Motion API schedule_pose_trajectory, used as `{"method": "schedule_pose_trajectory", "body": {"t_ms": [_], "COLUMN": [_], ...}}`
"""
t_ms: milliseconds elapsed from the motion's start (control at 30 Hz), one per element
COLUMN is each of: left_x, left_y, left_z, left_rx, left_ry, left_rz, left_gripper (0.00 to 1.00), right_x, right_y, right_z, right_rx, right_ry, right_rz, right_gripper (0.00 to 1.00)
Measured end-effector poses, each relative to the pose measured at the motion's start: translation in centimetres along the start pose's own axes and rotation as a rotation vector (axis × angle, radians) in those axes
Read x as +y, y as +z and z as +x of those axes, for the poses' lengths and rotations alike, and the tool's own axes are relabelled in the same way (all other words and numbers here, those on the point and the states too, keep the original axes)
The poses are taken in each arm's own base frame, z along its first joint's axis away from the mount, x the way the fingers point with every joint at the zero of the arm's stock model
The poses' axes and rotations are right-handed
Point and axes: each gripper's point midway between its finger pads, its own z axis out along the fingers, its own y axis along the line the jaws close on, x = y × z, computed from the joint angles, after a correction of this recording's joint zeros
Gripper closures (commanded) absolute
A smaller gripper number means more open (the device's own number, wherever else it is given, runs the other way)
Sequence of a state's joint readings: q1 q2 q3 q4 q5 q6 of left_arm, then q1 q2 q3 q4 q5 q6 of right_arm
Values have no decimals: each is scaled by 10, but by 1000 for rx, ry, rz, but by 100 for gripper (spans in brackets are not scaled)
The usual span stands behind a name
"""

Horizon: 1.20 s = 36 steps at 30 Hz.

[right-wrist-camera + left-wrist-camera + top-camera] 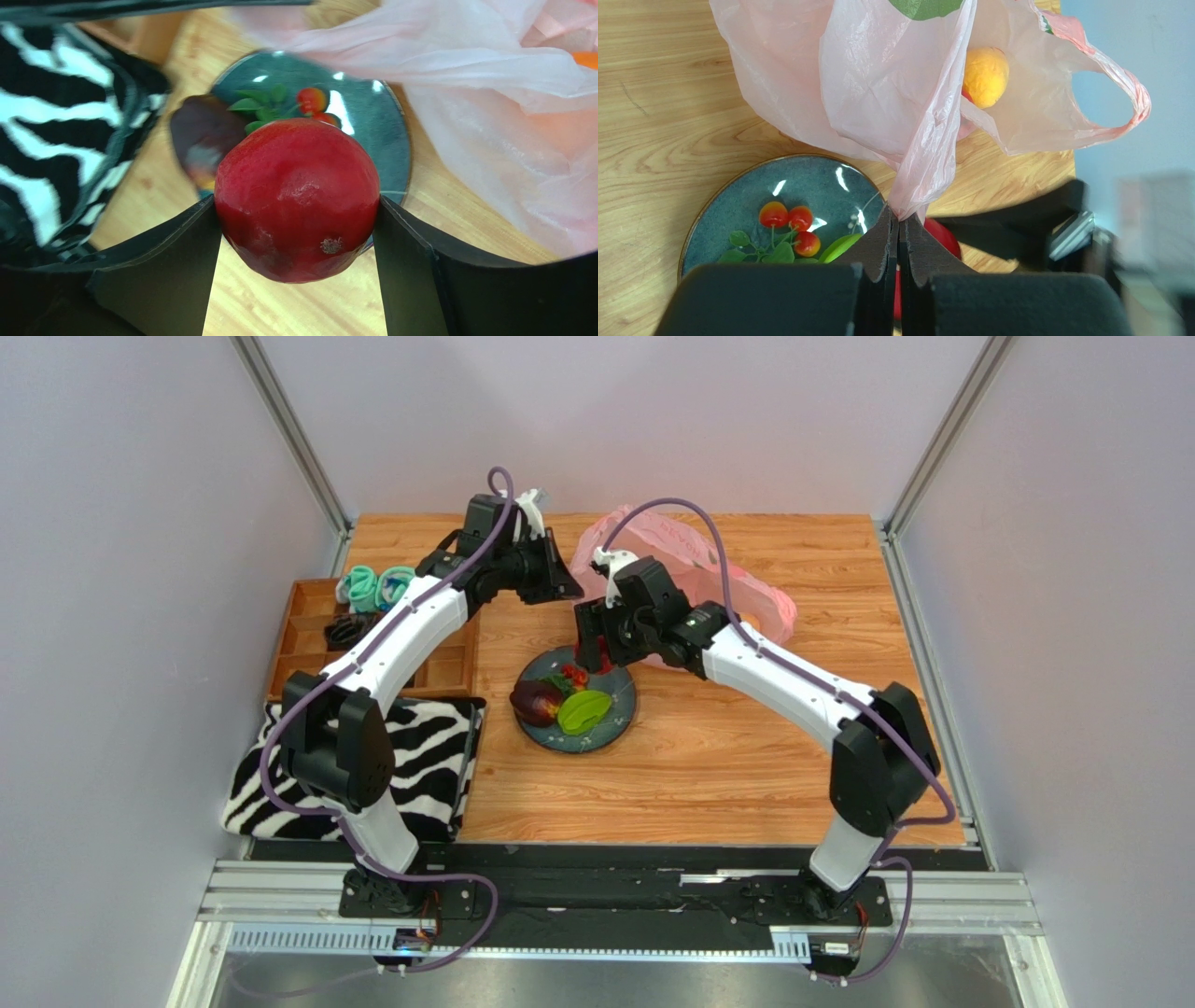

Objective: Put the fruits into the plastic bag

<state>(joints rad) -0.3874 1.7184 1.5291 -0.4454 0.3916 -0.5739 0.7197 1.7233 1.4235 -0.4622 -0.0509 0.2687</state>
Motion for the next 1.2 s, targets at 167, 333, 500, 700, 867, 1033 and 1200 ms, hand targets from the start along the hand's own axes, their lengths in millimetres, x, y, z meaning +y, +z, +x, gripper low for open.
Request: {"method": "schedule_pose_trajectory", "body": {"t_ms": [167,333,500,700,867,1033,1200], "left_x": [1,3,10,15,9,2,2], "left_y": [0,0,2,-3,-16,-27,-31], "left_z": [1,3,13,24,23,19,22], "left_rx": [3,8,29,46,28,6,4], "left_ry": [2,1,-9,-16,-3,13,16], "left_rz": [-3,-9,-24,-34,-28,-20,-22], "left_gripper": [100,100,100,100,100,100,100], "right_x": [21,5,-42,-96,-133,-145,-157], "right_y": [-44,-78,-87,-92,-78,-53,-31], "right_z": [-27,-60,-76,-82,-80,-65,-64], "right_rx": [-105,-218,-271,-297,-268,-190,-151], "right_ry": [-13,48,126,207,249,262,267], "right_rz": [-63,-46,55,181,269,301,344], "right_gripper": [54,55,56,57,58,58,58]}}
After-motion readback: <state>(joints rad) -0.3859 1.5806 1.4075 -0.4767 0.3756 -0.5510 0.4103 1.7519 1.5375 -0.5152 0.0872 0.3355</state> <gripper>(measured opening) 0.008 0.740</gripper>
